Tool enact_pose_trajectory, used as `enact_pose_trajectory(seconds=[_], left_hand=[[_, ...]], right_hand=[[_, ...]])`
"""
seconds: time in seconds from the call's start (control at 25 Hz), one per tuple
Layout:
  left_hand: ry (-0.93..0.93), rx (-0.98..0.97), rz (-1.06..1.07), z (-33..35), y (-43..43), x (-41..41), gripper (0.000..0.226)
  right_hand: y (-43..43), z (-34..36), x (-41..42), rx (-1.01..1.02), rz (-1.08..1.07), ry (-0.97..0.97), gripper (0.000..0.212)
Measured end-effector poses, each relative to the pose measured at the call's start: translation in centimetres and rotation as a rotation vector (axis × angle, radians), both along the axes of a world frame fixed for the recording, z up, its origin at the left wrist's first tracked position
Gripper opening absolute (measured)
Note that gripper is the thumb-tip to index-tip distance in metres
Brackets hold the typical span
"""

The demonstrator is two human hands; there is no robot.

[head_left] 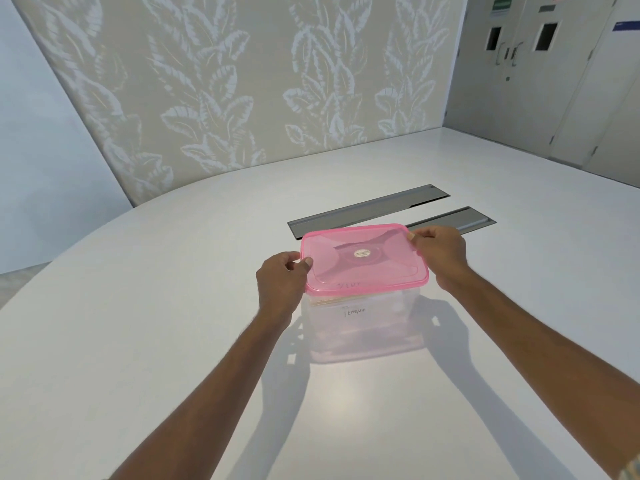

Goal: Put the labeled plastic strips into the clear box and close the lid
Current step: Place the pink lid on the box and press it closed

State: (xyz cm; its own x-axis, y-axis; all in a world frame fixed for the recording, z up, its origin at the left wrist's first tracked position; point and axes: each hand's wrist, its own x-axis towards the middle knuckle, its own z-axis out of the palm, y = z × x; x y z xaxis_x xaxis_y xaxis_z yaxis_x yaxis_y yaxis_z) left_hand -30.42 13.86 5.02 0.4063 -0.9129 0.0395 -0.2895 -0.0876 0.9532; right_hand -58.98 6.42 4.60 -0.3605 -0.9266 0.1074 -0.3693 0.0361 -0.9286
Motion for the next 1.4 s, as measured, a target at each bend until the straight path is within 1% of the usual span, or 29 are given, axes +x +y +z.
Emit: enact_pose_trajectory(seconds=[0.08,0.16,0.2,0.32,0.56,0.68,0.88,0.96,1.08,1.24,1.32,1.4], left_hand=[[-0.002,0.017,0.012,-0.7,-0.1,0.3,0.033],[0.001,0.034,0.019,-1.4,-0.3,0.6,0.035],[0.001,0.046,0.022,-1.7,-0.5,0.7,0.037],[-0.018,0.075,0.024,-2.3,-0.8,0.8,0.038],[-0.033,0.122,0.022,-3.4,-1.3,0.8,0.033],[-0.038,0.129,0.018,-3.8,-1.4,0.7,0.030],[-0.053,0.115,0.007,-4.0,-1.5,0.7,0.028],[-0.069,0.108,-0.010,-4.2,-1.3,0.8,0.029],[-0.103,0.097,-0.033,-4.3,-1.1,0.9,0.028],[-0.087,0.097,-0.053,-4.4,-0.7,1.1,0.036],[-0.165,0.089,-0.071,-4.4,-0.5,1.2,0.044],[-0.320,0.029,-0.150,-4.4,-0.1,1.4,0.053]], right_hand=[[-0.3,-0.6,0.6,0.027,0.017,0.024,0.021],[-0.6,-1.2,1.1,0.068,0.038,0.043,0.009],[-0.7,-1.4,1.2,0.086,0.048,0.060,0.006],[-1.0,-2.0,1.7,0.100,0.053,0.116,0.018],[-1.5,-2.4,1.8,0.084,0.059,0.208,0.031],[-1.6,-2.6,1.8,0.097,0.061,0.228,0.028],[-1.5,-3.1,1.7,0.185,0.084,0.248,0.020],[-1.4,-3.3,1.6,0.194,0.089,0.261,0.022],[-1.3,-3.5,1.1,0.191,0.106,0.297,0.032],[-1.0,-3.4,0.6,0.207,0.149,0.315,0.028],[-0.5,-3.3,0.8,0.181,0.169,0.379,0.033],[0.6,-2.9,1.1,0.130,0.229,0.518,0.045]])
